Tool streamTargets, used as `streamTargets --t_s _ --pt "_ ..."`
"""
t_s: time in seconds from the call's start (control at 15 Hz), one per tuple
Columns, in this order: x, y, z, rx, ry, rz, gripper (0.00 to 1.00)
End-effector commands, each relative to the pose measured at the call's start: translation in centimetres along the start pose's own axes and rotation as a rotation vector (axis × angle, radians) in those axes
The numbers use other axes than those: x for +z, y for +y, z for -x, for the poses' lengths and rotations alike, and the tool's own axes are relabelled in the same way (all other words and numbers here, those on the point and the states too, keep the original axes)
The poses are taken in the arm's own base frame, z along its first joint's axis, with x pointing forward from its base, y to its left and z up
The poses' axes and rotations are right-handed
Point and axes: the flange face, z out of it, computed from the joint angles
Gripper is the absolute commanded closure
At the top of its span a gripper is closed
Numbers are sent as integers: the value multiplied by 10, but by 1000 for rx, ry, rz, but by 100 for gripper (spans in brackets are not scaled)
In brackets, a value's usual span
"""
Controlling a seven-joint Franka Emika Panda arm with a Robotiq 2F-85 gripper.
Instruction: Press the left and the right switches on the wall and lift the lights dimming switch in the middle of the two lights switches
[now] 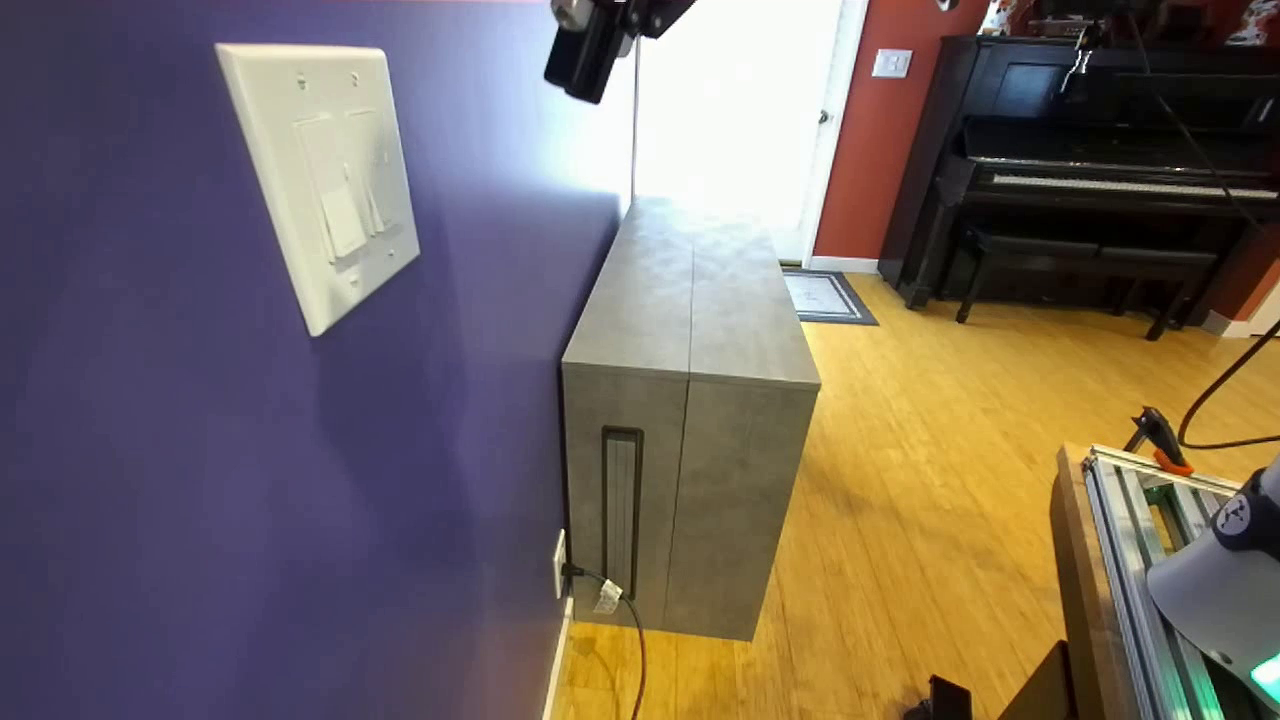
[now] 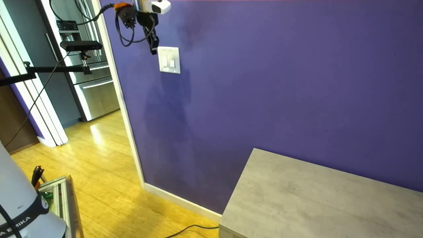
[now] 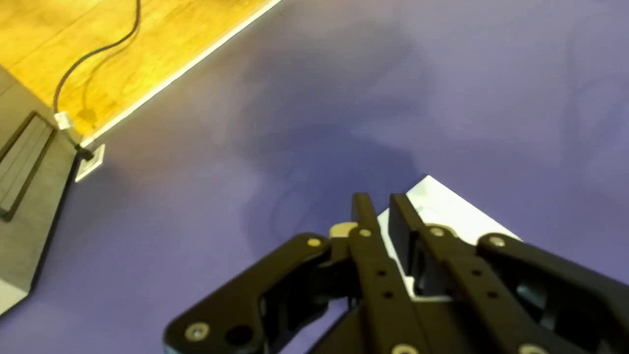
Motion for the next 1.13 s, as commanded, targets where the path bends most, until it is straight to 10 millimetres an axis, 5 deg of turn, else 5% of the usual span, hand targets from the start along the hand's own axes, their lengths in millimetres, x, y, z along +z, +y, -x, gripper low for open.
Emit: streamTargets --t_s 0.0,0.47,0.67,1.07 --pt "-29 -15 33 -141 104 104 53" --pt "-72 -38 62 -440 319 113 4" --pt "-80 -36 66 -590 371 84 0" --pt "-77 -41 58 -573 355 97 0"
